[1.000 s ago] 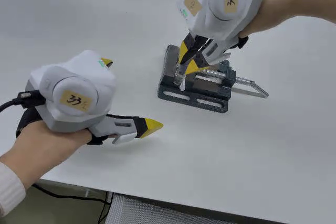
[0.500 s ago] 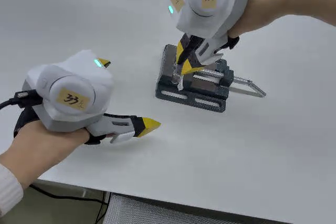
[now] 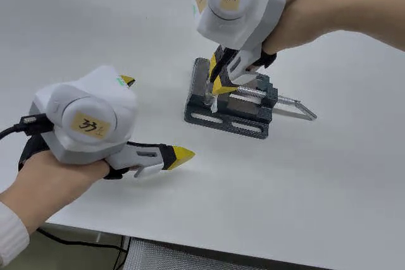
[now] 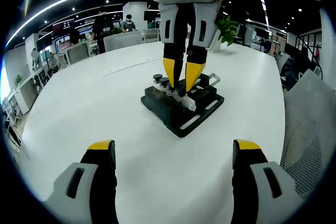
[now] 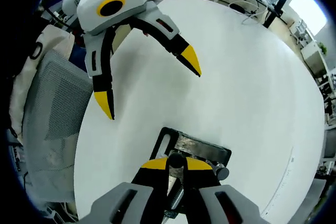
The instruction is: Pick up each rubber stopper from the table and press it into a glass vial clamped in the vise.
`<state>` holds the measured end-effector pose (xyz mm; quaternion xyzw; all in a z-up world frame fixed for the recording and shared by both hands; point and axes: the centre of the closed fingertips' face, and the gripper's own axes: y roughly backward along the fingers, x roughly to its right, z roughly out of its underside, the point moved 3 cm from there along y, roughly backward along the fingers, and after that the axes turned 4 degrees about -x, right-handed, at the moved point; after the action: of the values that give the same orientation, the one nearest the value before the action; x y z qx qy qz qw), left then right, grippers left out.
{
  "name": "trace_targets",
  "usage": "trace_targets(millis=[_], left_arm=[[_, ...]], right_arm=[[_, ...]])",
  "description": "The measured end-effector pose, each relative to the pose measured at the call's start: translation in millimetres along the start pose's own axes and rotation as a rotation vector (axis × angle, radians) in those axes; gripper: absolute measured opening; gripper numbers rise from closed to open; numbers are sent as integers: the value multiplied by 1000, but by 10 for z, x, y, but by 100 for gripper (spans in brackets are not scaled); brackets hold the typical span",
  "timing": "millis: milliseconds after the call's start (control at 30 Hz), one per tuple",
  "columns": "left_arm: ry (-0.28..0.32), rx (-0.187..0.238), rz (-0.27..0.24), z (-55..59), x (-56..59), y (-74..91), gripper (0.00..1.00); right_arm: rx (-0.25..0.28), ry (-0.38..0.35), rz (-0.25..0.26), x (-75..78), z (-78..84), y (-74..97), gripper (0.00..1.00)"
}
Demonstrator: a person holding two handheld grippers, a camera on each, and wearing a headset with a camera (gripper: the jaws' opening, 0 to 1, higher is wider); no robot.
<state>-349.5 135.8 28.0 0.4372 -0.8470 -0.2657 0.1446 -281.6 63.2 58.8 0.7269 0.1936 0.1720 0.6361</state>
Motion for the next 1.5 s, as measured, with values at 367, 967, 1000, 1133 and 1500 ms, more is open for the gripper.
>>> trace_targets(millis=[367, 967, 1000, 1133, 1500], left_arm=[[-1, -6, 3, 13, 16, 6, 91], [-2, -5, 8, 11, 7, -7, 90], [-3, -5, 9, 13, 7, -13, 90], [-3, -5, 14, 14, 17, -25, 90], [4, -8, 20, 26, 28, -32, 89]], right_arm=[[42, 52, 1, -2, 13, 6, 4], [69, 83, 8, 10, 30, -1, 6], [67, 86, 10, 12, 29, -3, 6], [66, 87, 16, -10, 25, -1, 7], [62, 81, 21, -19, 19, 0, 8]])
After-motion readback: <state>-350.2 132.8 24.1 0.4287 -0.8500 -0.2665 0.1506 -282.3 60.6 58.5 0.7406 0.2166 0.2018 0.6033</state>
